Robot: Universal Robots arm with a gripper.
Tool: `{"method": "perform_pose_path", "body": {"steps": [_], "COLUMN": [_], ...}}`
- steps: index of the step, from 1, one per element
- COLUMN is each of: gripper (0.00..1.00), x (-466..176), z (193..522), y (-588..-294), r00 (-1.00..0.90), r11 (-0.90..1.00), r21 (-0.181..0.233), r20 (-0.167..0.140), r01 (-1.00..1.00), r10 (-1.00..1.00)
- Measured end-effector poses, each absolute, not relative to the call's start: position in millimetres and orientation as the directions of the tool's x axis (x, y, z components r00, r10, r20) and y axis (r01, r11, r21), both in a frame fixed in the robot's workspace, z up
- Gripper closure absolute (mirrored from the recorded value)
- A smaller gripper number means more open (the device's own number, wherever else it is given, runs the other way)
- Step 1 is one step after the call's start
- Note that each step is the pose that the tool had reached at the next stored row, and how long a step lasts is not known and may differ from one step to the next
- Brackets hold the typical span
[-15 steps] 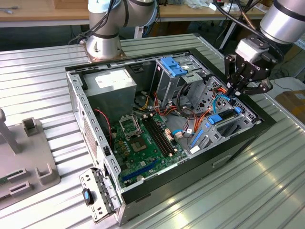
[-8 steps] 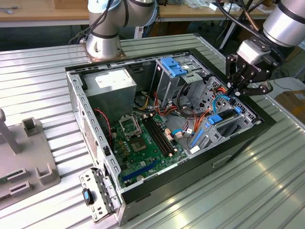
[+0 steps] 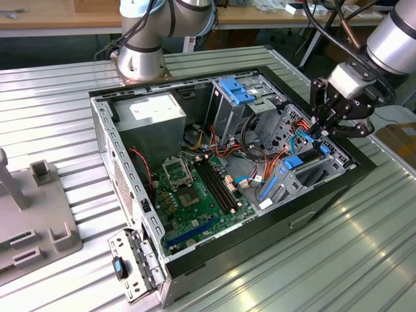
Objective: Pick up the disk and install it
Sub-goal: 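Insert the first disk wire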
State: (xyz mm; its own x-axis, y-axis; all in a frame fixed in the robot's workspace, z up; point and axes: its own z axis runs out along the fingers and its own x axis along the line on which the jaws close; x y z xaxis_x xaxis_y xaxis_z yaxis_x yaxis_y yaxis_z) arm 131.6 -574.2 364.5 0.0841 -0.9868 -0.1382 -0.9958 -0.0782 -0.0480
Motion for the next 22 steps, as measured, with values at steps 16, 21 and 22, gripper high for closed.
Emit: {"method": "perform_pose_path", "body": {"steps": [16, 21, 22], "gripper": [0.84, 0.84, 0.84], "x": [124.3, 125.7, 125.7], "z": [354.7, 351.5, 351.3], "y": [-587.7, -588.8, -589.3], "r00": [0.084, 0.084, 0.084], "r11": [-0.078, -0.078, -0.078], "r21": [-0.048, -0.047, -0.046], "r20": [-0.139, -0.133, -0.133], "r01": [-0.996, -0.996, -0.996], "r10": [-0.987, -0.988, -0.988]}}
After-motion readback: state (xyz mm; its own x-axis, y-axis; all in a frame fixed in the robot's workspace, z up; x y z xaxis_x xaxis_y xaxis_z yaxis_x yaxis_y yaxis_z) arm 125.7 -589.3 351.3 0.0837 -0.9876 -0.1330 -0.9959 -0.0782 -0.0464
